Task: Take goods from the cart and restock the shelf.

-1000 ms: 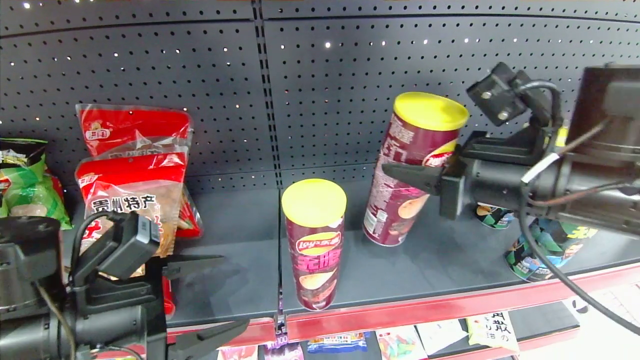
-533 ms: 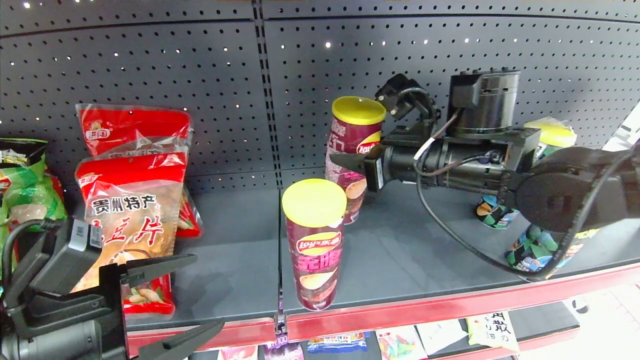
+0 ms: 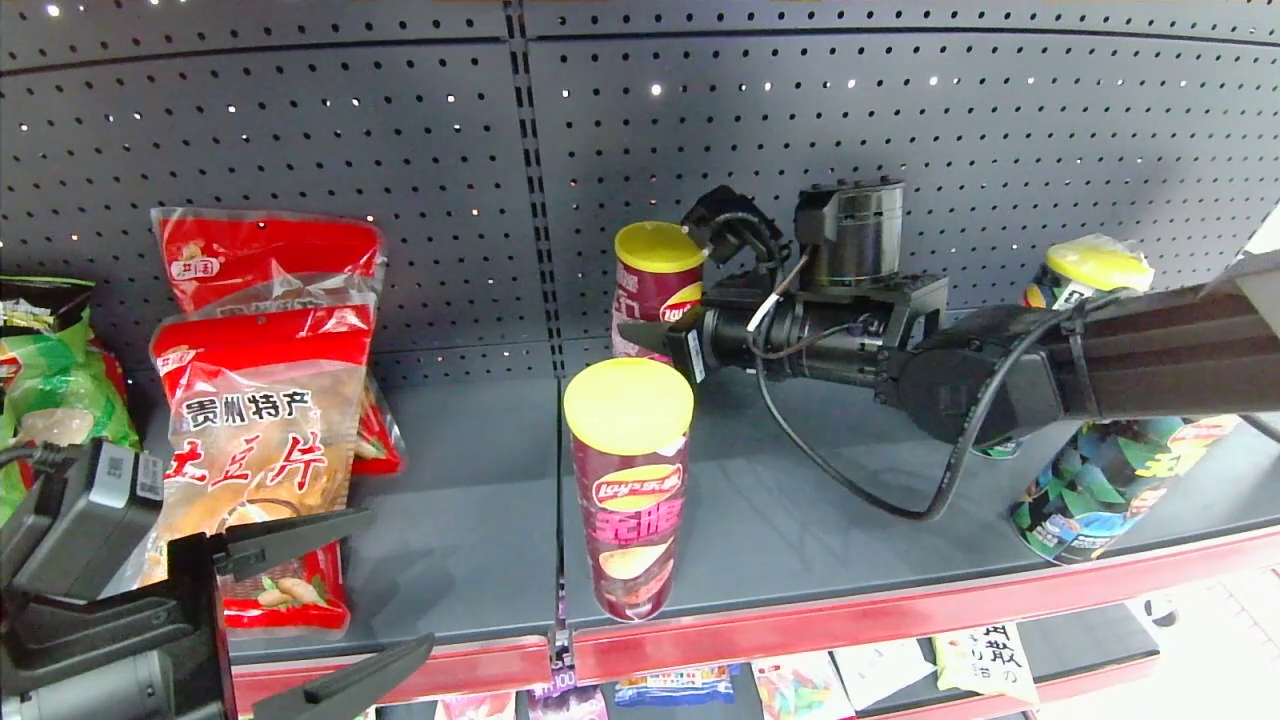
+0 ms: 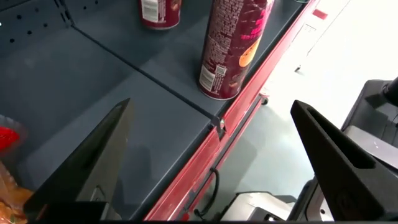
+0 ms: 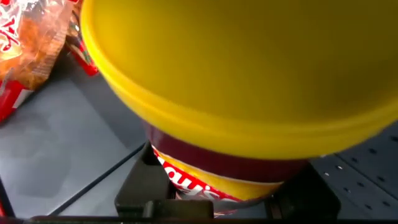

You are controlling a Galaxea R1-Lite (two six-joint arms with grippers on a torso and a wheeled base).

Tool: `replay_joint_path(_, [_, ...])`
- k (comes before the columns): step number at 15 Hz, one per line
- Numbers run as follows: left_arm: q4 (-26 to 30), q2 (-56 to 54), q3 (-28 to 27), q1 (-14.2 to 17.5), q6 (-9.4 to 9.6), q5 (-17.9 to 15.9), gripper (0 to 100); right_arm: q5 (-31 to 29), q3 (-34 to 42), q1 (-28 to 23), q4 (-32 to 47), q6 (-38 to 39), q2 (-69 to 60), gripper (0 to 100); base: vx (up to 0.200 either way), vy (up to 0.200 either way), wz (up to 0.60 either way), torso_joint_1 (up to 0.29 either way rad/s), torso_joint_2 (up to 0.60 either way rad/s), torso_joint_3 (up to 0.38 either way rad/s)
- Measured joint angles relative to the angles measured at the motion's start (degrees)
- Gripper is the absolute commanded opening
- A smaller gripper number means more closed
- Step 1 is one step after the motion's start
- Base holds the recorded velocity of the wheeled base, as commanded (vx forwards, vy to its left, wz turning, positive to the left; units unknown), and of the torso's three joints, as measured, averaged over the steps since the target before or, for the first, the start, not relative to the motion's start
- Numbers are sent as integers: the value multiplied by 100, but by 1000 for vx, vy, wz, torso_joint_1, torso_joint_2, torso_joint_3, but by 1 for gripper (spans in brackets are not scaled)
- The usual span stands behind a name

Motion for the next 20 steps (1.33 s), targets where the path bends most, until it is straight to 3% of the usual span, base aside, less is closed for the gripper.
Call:
replay_joint_path(11, [5, -32, 5, 0, 2, 4, 100, -105, 80, 245, -24, 6, 179, 0, 0, 0, 0, 0, 0, 0])
replay_joint_path(12, [6, -26, 5, 0, 0, 4, 100, -116, 138, 247, -57, 0, 171, 100, 0, 0, 0, 0, 0, 0])
replay_joint_path(20, [2, 107, -28, -7, 5, 4, 100, -238, 472, 247, -46, 24, -88, 100, 0, 0, 0, 0, 0, 0])
